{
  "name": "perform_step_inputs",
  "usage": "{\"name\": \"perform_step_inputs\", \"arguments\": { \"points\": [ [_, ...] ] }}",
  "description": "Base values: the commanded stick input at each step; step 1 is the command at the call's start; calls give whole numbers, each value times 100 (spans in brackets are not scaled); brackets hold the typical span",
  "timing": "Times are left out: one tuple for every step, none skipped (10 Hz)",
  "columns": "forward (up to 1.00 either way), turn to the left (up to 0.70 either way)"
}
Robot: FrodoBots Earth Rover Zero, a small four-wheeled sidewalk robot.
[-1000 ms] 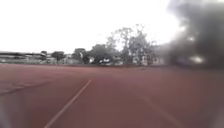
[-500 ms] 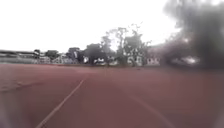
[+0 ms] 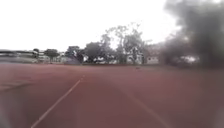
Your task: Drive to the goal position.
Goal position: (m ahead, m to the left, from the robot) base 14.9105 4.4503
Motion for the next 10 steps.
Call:
{"name": "perform_step_inputs", "arguments": {
  "points": [
    [69, 0],
    [69, 0],
    [69, 0],
    [69, 0],
    [69, 0],
    [69, 0],
    [68, 0],
    [68, 0],
    [68, 0],
    [68, 0]
  ]
}}
